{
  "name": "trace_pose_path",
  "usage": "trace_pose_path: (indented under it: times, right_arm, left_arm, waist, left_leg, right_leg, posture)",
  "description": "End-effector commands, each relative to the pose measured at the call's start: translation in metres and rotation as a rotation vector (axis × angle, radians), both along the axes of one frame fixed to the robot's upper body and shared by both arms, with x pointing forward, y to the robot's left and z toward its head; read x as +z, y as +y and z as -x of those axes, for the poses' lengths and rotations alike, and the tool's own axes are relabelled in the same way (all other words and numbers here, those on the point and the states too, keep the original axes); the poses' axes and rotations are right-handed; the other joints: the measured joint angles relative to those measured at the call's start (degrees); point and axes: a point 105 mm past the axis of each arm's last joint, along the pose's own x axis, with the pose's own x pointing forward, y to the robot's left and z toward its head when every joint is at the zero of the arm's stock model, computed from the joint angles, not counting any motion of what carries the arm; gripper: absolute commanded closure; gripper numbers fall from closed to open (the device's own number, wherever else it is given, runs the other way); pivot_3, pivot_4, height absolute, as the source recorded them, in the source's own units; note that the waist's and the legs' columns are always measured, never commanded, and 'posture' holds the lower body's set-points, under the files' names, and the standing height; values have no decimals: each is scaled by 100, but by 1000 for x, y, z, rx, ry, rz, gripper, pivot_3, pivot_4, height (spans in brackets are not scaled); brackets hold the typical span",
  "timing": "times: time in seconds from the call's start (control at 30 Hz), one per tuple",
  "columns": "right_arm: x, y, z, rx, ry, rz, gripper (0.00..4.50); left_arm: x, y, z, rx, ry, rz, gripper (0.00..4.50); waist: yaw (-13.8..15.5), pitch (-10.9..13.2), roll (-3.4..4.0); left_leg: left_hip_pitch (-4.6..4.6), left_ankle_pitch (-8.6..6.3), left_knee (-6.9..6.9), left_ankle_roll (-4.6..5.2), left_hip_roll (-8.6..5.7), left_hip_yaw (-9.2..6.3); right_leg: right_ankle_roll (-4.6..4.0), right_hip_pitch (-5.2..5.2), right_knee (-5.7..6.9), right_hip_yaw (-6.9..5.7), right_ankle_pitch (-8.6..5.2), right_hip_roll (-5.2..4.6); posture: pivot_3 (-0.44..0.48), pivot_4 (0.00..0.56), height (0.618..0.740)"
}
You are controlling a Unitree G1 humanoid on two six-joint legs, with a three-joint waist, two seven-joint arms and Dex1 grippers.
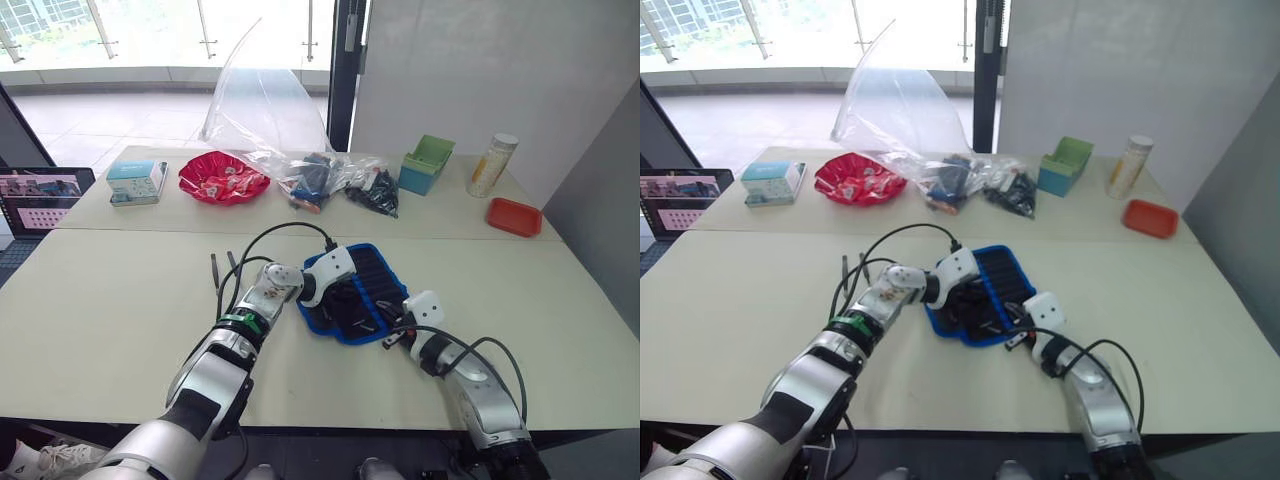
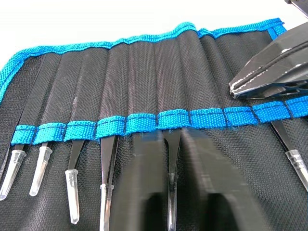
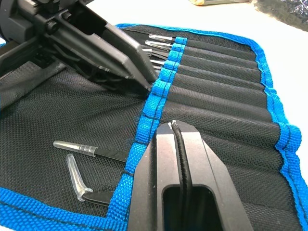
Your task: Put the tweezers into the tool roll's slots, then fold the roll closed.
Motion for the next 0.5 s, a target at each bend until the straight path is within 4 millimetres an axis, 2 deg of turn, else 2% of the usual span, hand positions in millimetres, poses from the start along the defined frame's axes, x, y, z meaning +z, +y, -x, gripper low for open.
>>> trace_pose_path:
  times: [0.03, 0.1, 0.27, 0.4, 0.5]
  right_arm:
    - [-27, -2, 5, -3, 104, 35, 4500]
    - [-27, 1, 3, 13, 106, 35, 4500]
    - [-28, 6, 1, 52, 112, 43, 4500]
    - [-29, 9, -1, 72, 116, 43, 4500]
    - [-30, 14, -2, 100, 121, 46, 4500]
  left_arm:
    - [21, 8, -4, 12, -49, 51, 2273]
    - [26, 21, 1, 6, -62, 80, 1667]
    - [48, 72, 9, 106, -99, 179, 23]
    - [72, 119, 13, 261, -152, 307, 23]
    - [77, 156, 22, 393, -199, 374, 23]
  waist:
    - [-19, 0, 0]
    - [-46, -1, 2]
    - [-121, -4, 9]
    - [-98, -4, 9]
    - [-125, -4, 9]
  left_leg:
    - [0, 0, 0, 0, 1, 0]
    - [1, 0, -1, 0, 3, 0]
    - [12, 0, -8, 0, 13, -2]
    - [12, 0, 7, 0, 4, -2]
    - [26, 0, 4, 0, 7, 0]
  right_leg:
    - [0, 0, 1, 0, 0, 1]
    - [0, -1, 1, 0, 0, 3]
    - [-3, -5, 21, 8, 1, 12]
    - [-2, -5, 42, 8, 1, 1]
    - [-4, -3, 51, 9, 0, 3]
  posture:
    - [0, 150, 738]
    - [0, 150, 738]
    - [0, 150, 738]
    - [0, 150, 738]
    - [0, 150, 738]
